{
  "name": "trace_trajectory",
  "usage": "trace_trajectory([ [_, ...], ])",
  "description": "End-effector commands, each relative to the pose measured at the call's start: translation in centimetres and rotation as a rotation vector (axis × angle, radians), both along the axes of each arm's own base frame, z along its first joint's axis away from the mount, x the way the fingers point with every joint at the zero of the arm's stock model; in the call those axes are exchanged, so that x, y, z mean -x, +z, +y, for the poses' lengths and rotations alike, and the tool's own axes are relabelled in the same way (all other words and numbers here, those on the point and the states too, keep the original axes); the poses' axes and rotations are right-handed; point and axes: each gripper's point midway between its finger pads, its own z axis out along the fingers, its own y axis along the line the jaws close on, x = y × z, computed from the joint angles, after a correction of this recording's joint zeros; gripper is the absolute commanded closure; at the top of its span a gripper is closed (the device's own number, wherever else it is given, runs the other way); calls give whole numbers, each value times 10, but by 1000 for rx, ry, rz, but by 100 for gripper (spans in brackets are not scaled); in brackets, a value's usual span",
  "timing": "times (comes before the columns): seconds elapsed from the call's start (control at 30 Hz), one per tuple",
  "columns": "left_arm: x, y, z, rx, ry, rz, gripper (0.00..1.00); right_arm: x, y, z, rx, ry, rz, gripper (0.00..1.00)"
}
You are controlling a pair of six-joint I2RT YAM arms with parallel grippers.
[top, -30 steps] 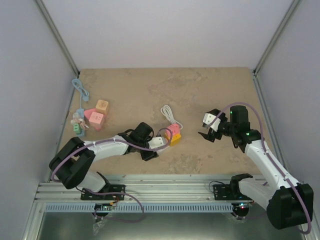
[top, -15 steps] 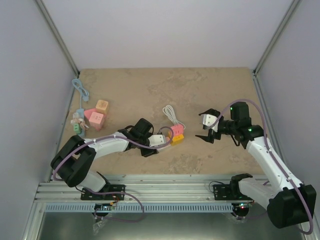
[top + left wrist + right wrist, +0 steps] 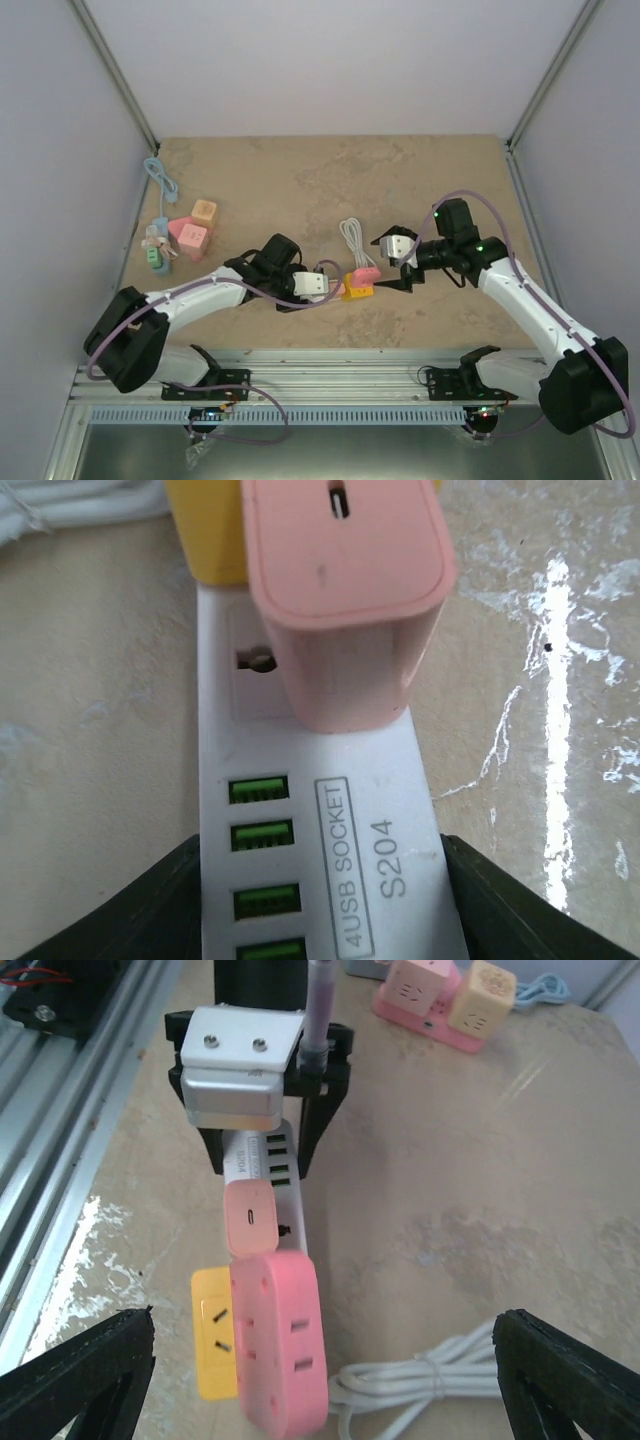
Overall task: Pull the plug off the socket
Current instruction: Pick up the socket from the center of the board.
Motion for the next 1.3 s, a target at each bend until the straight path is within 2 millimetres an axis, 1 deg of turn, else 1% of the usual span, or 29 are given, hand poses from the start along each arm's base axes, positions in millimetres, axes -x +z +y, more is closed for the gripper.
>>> trace_trajectory([
  [0.0,4,24,-5,44,-63,-49,100,4,0,12,-15,24,26,8],
  [0.17,5,27,-5,53,-64,-51,100,2,-12,15,4,1,21,13],
  [0.27,6,22,-4,42,-75,-49,100,2,-18,14,12,-1,28,16],
  [0.37,3,18,-4,21,-56,-36,100,3,-30,11,39,-7,29,20],
  [0.47,0,15,-4,19,-42,-31,100,4,-35,11,47,3,36,22],
  [0.57,-2,18,-4,29,-34,-52,100,9,-31,15,35,31,61,22],
  [0.67,-5,25,-3,49,-14,-91,100,10,-24,20,25,47,62,22],
  [0.73,-10,32,-3,68,8,-128,100,11,-23,26,38,58,58,23],
  [0.87,-15,44,-5,85,24,-151,100,2,-29,32,80,45,88,26],
  [0.93,-15,47,-5,87,21,-154,100,-2,-33,32,98,35,101,26],
  [1.0,-13,51,-6,94,13,-151,100,-4,-34,33,106,28,99,26],
  [1.13,-11,54,-8,92,-2,-135,100,2,-27,35,123,44,71,25],
  [1.2,-13,56,-7,73,-6,-134,100,4,-20,36,126,45,44,24],
  [1.27,-17,63,-9,65,-9,-138,100,6,-14,37,127,52,23,24],
])
